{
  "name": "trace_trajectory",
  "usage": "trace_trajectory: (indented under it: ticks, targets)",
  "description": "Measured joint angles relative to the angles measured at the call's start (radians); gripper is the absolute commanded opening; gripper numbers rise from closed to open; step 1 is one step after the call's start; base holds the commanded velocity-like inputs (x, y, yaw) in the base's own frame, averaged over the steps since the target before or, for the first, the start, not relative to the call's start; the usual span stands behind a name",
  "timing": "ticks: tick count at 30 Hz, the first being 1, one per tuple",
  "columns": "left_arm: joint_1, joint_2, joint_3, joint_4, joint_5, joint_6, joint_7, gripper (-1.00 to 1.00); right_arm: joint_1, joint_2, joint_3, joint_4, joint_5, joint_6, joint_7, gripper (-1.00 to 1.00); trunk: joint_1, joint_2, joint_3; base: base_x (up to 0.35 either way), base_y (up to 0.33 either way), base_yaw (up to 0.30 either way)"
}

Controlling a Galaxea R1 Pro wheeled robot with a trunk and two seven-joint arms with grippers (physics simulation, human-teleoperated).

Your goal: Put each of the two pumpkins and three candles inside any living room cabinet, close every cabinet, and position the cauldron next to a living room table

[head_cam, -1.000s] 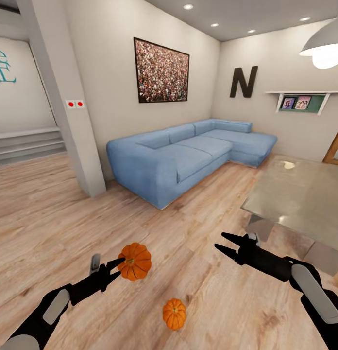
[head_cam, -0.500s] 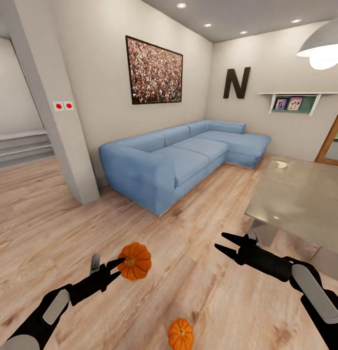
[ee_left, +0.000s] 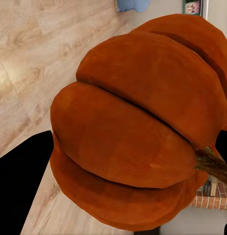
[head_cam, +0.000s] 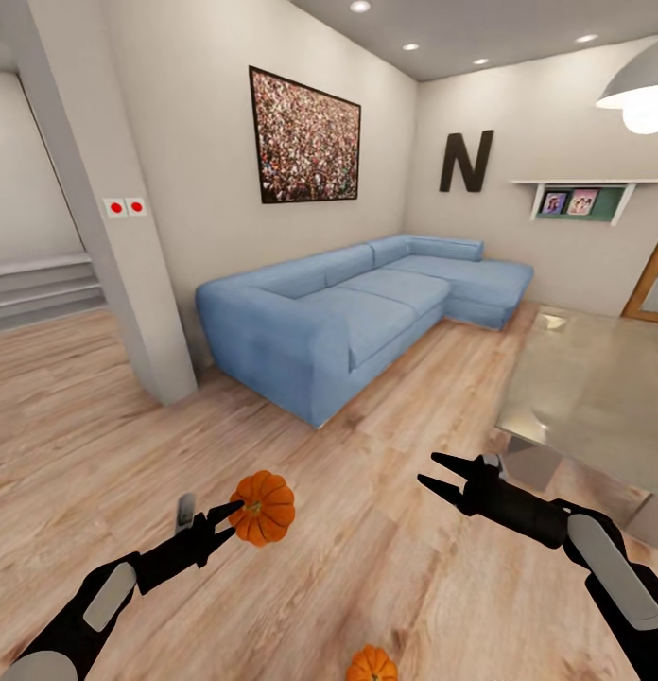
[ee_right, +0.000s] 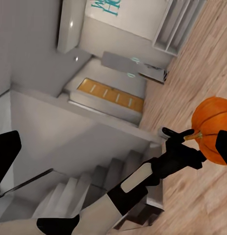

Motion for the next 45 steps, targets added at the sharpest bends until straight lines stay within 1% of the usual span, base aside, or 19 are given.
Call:
trace_trajectory:
  ticks: [6, 25, 29, 37, 45]
  targets:
    - [0.000, 0.000, 0.000, 0.001, 0.000, 0.000, 0.000, -1.00, 0.000, 0.000, 0.000, 0.001, -0.001, 0.000, 0.000, 1.00, 0.000, 0.000, 0.005, 0.015, 0.055, -0.192]
    - [-0.001, 0.001, 0.001, 0.004, 0.001, 0.002, 0.000, -1.00, 0.000, 0.000, 0.000, 0.038, 0.003, -0.002, 0.001, 1.00, 0.000, 0.000, 0.025, 0.049, 0.176, -0.237]
    - [-0.001, 0.002, 0.000, 0.004, 0.001, 0.001, 0.000, -1.00, 0.000, 0.001, -0.002, 0.063, 0.003, -0.002, 0.001, 1.00, 0.000, 0.000, 0.029, 0.015, 0.047, -0.238]
    - [0.000, 0.001, 0.000, 0.004, -0.001, 0.001, 0.000, -1.00, 0.000, 0.000, -0.002, 0.075, 0.002, -0.001, 0.001, 1.00, 0.000, 0.000, 0.037, 0.001, 0.016, -0.238]
    - [-0.001, 0.001, 0.001, 0.004, 0.001, 0.001, 0.000, -1.00, 0.000, 0.001, -0.002, 0.094, 0.002, -0.002, 0.002, 1.00, 0.000, 0.000, 0.045, 0.017, 0.205, -0.238]
